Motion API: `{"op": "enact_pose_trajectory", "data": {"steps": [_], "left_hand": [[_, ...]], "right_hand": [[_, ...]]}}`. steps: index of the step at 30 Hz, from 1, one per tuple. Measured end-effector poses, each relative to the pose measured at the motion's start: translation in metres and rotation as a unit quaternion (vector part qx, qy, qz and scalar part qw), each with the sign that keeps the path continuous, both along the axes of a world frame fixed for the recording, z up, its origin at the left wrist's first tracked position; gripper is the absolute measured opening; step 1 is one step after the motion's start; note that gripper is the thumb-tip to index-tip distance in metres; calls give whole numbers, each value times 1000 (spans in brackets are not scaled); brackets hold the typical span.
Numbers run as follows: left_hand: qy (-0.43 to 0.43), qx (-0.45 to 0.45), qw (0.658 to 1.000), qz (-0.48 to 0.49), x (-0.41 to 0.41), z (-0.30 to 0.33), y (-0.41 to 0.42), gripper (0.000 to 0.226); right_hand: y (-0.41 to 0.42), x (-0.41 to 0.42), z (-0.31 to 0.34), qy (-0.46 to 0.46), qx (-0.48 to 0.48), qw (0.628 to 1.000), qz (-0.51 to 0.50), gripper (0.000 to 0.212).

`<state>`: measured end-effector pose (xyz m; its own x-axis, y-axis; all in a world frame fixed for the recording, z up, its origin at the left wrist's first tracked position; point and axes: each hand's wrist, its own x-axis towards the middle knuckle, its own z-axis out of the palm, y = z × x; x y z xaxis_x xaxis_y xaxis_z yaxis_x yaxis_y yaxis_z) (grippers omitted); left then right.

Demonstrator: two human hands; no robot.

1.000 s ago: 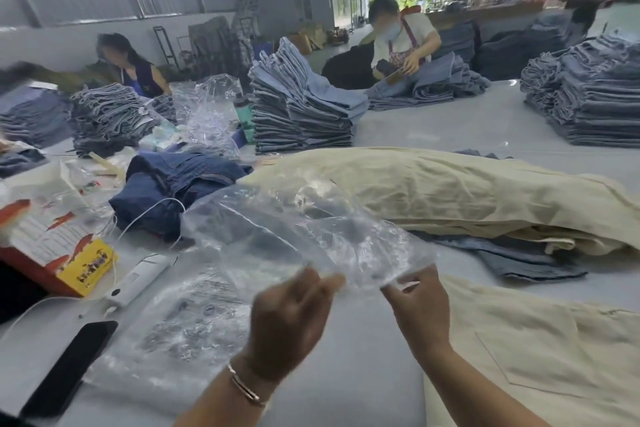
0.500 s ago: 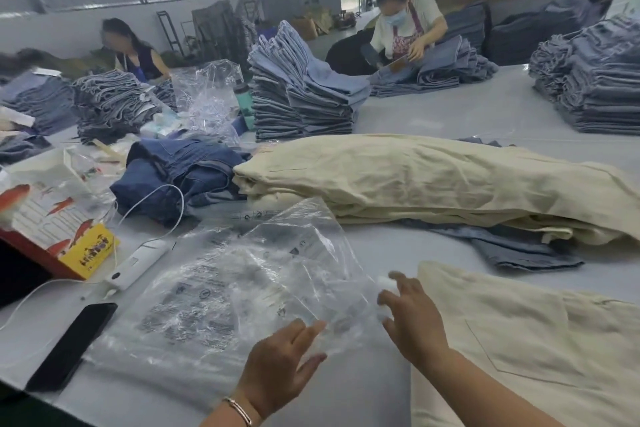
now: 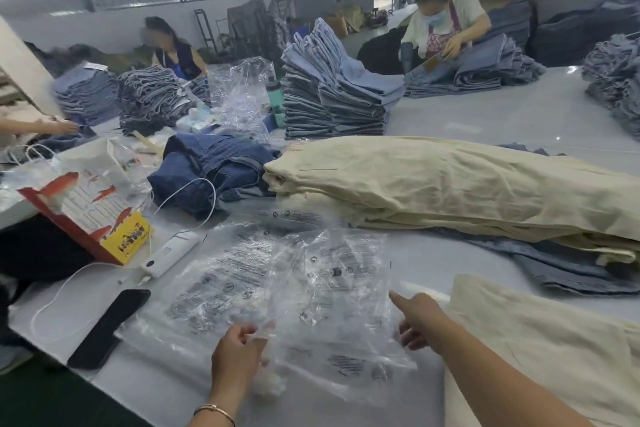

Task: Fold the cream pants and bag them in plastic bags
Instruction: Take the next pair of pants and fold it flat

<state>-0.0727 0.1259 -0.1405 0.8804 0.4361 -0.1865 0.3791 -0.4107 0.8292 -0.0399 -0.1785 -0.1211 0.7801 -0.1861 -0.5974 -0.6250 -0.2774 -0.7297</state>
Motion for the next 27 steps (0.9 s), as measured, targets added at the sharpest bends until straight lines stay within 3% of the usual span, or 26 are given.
{"op": "enact_pose_trajectory", "data": {"steps": [3,6,9,11,13,17,19,21,22,24,27], "left_hand": [[15,-6,996,-88,-2,-7,6,30],[-5,131,977,-170,-8,-5,16,44],[-34,254,941,-219,-16,0,21,53],[-36,320,916,-242,-25,2,12,47],[-37,366,895,-251,-35,3,-1,49],[-141,405,847,-314,-48,3,-32,47],[-192,406,821,-353,-49,2,-53,43],[-200,396,810,-383,-51,-1,-76,45],[-195,392,811,-387,-51,-5,-87,44],[-155,365,850,-346,-49,-11,-106,31],[-92,321,902,-275,-39,-22,-130,11]], "right_hand": [[9,9,-17,8,-34,999,15,26],[-3,20,-19,-61,-82,994,-41,28],[-20,27,-15,-127,-29,981,-140,21],[-22,30,-7,-133,25,982,-133,17],[-29,32,2,-141,55,981,-120,28],[-83,14,11,-225,-193,943,-151,29],[-127,-7,7,-182,-291,930,-129,45],[-166,-28,0,-91,-367,925,-35,64],[-182,-37,-4,-48,-406,912,23,68],[-202,-46,-10,9,-450,884,124,73],[-223,-48,-9,27,-427,886,181,83]]}}
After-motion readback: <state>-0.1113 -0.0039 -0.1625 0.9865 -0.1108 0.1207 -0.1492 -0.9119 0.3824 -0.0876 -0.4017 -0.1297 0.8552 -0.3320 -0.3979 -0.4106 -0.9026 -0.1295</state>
